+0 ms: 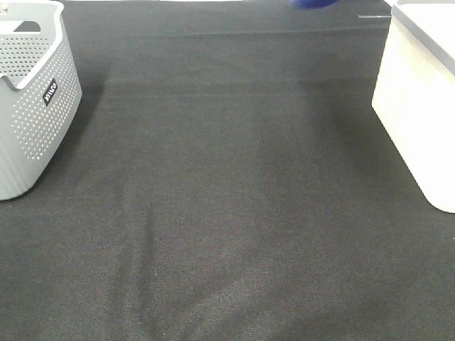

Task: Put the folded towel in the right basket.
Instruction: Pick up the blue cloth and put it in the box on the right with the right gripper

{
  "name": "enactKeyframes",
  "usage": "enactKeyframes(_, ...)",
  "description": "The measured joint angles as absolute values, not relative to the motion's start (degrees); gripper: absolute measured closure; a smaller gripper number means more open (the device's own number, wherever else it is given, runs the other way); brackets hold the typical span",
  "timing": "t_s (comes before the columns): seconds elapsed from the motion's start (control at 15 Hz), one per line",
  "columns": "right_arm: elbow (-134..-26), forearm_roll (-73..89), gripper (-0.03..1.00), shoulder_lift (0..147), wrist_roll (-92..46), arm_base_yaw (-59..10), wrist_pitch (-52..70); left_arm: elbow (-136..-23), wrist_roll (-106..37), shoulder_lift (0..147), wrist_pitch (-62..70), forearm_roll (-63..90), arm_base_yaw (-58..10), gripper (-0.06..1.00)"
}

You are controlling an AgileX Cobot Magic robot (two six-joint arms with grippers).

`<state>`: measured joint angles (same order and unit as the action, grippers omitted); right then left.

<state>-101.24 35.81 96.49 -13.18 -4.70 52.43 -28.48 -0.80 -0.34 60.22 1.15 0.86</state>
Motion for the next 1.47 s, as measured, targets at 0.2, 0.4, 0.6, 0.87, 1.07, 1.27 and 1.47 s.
enactKeyframes(0.2, -104.1, 25.3, 0.76, 96.5, -8.9, 2.5, 54.8, -28.5, -0.8, -0.3, 60.2, 1.1, 0.9, -0.04)
enactKeyframes(0.4, -104.1, 15.4, 0.76, 96.8, -5.6, 7.6, 56.8, -28.5, -0.8, -0.3, 60.2, 1.1, 0.9, -0.04)
enactKeyframes(0.6, -104.4, 10.7, 0.76, 100.3, -4.8, 12.9, 56.9, -28.5, -0.8, -0.3, 60.2, 1.1, 0.9, -0.04)
enactKeyframes(0.87, -104.4, 9.2, 0.76, 108.0, -4.1, 15.5, 56.8, -28.5, -0.8, -0.3, 60.2, 1.1, 0.9, -0.04)
enactKeyframes(1.07, -104.4, 7.3, 0.76, 110.4, -3.2, 15.5, 56.8, -28.5, -0.8, -0.3, 60.2, 1.1, 0.9, -0.04)
enactKeyframes(1.27, -104.4, 4.8, 0.21, 111.4, -0.3, 15.5, 55.6, -28.5, -0.8, -0.3, 60.2, 1.1, 0.9, -0.04)
enactKeyframes(1.47, -105.1, 3.7, 0.02, 111.4, 0.0, 15.5, 56.9, -28.5, -0.8, -0.3, 60.2, 1.1, 0.9, -0.04)
